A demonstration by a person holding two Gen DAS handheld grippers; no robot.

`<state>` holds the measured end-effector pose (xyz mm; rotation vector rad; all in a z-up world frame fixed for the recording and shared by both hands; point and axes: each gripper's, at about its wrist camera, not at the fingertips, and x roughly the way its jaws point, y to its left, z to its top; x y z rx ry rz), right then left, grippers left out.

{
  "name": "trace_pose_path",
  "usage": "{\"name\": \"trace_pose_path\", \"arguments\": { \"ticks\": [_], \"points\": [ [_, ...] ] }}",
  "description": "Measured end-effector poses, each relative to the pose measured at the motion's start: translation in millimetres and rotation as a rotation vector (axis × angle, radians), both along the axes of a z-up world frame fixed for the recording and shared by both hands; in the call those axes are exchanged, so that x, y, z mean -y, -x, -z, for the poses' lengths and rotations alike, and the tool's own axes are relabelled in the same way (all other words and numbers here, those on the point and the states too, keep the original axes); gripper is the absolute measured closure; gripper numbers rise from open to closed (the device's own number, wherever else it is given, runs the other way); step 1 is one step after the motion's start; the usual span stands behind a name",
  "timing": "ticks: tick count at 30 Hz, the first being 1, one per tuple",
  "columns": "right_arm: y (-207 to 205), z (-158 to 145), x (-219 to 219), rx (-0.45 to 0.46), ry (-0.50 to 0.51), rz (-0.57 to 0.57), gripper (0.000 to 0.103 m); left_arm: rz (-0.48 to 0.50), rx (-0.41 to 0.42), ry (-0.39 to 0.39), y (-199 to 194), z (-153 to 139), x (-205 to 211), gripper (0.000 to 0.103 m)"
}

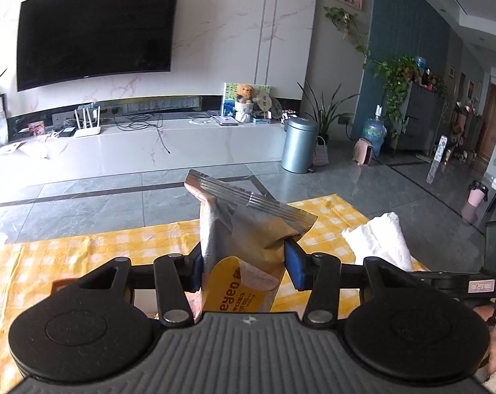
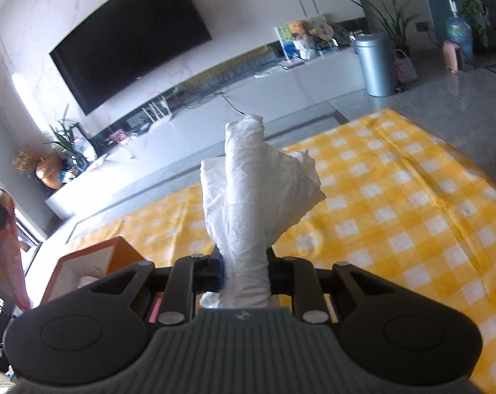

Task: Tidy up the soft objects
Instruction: 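Carry the tissue and wipes packet over the cardboard box with both grippers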

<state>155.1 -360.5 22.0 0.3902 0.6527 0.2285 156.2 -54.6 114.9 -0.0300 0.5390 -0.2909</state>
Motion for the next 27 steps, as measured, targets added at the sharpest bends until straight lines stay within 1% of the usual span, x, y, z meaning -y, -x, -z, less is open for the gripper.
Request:
{"name": "trace_pose_path", "arguments": {
  "ticks": [3, 6, 10, 13, 16, 20, 24, 27],
  "points": [
    [10.5, -18.7, -24.3, 0.058, -0.024, -0.079, 0.083, -0.056, 0.025, 0.047, 18.4, 1.7, -33.3, 0.048],
    [19.3, -31.8, -54.1, 0.093, -0.028, -0.166, 0.083, -0.105, 0.065, 0.09, 34.0, 4.6, -60.1, 0.048],
    [30.0, -41.0, -97.9, 0.11, 0.002, -0.267, 0.083, -0.159, 0.075, 0.236, 44.4, 11.9, -95.2, 0.048],
    [33.9, -44.4, -129.3, 0.109, 0.029, -0.342, 0.083, -0.183, 0.104, 0.282, 49.8, 17.2, -114.0, 0.048],
    [33.9, -44.2, -160.6, 0.103, 0.075, -0.408, 0.083, -0.209, 0.113, 0.31, 54.3, 26.2, -129.3, 0.048],
    [28.3, -39.9, -196.6, 0.08, 0.138, -0.447, 0.083, -0.252, 0.111, 0.373, 57.7, 44.1, -152.6, 0.048],
    [20.7, -35.0, -230.6, 0.063, 0.2, -0.496, 0.083, -0.262, 0.085, 0.432, 58.3, 59.7, -175.6, 0.048],
    [12.9, -25.2, -261.0, 0.04, 0.29, -0.51, 0.083, -0.275, 0.075, 0.478, 62.9, 69.4, -191.7, 0.048]
  ]
}}
